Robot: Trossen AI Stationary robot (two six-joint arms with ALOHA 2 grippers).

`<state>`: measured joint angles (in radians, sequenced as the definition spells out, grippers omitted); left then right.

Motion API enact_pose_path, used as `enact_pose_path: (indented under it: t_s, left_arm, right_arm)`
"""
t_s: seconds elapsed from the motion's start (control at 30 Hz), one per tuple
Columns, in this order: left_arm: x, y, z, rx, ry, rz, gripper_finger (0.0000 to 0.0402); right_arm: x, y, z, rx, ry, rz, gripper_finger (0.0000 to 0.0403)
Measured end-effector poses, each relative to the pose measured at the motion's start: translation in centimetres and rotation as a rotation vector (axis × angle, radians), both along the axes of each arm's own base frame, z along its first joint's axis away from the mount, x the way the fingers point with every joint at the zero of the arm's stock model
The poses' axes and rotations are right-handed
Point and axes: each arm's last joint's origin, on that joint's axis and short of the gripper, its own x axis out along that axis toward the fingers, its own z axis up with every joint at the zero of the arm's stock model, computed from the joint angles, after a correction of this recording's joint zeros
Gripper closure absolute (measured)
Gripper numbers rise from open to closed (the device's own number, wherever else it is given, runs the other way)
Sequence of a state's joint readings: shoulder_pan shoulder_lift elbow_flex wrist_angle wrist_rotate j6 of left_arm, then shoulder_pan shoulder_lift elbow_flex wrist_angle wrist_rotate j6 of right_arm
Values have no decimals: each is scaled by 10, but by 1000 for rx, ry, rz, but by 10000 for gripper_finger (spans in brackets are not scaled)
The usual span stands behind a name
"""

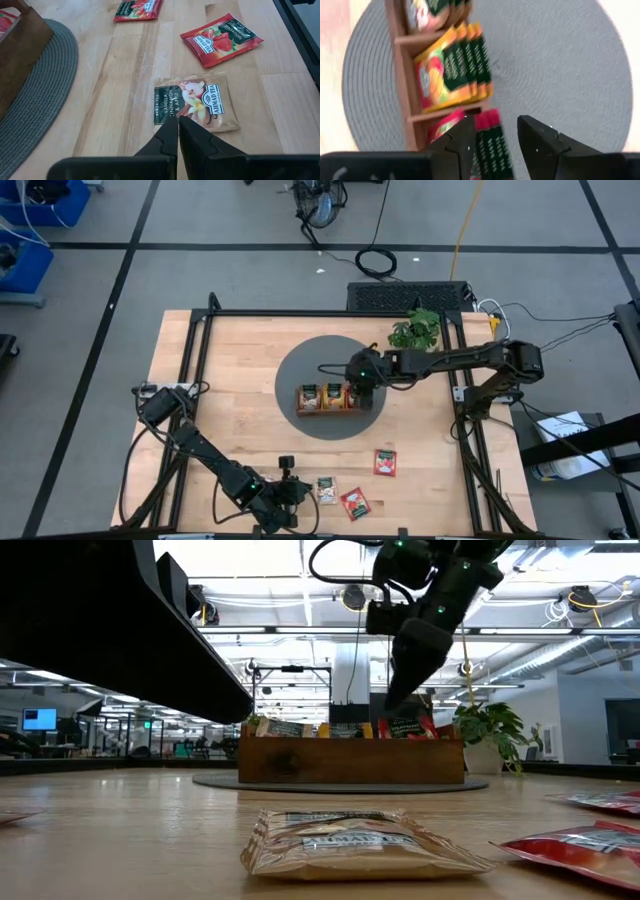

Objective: Pick & Place Tea
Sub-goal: Put the strawberry tea sachet into the right compartment of the wooden organizer, then put the cinnamon tea sachet into the left compartment of the wooden organizer

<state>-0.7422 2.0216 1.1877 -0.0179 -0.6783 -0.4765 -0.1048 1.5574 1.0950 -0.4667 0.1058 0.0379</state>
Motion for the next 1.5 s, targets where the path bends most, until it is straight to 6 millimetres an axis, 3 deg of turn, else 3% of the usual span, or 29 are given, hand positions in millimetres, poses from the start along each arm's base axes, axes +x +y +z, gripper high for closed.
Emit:
enact_pose_path:
  t_s: [0.43,0.77,0.93,1.13,1.2,1.3,1.5]
  left_arm:
    - [0,0,0,-1,-2,0,378]
    - [2,0,1,-3,-15,-6,378]
    - [2,-7,11,-49,0,-68,378]
    - [-12,-23,29,-296,47,-65,378]
    - [-14,-26,28,-379,46,-12,378]
    - [-9,-31,22,-464,20,-6,378]
    - [10,-27,3,-492,-16,-21,378]
  right_arm:
    - [-20,11,-22,-5,189,12,318]
    - [-24,21,-2,-2,91,30,331]
    - [-27,50,24,-43,-75,142,328]
    - [-34,108,46,-16,-290,396,336]
    - [-36,127,39,-5,-361,474,339]
    - [-42,149,12,51,-452,565,343]
    - [-61,168,-32,209,-567,610,352]
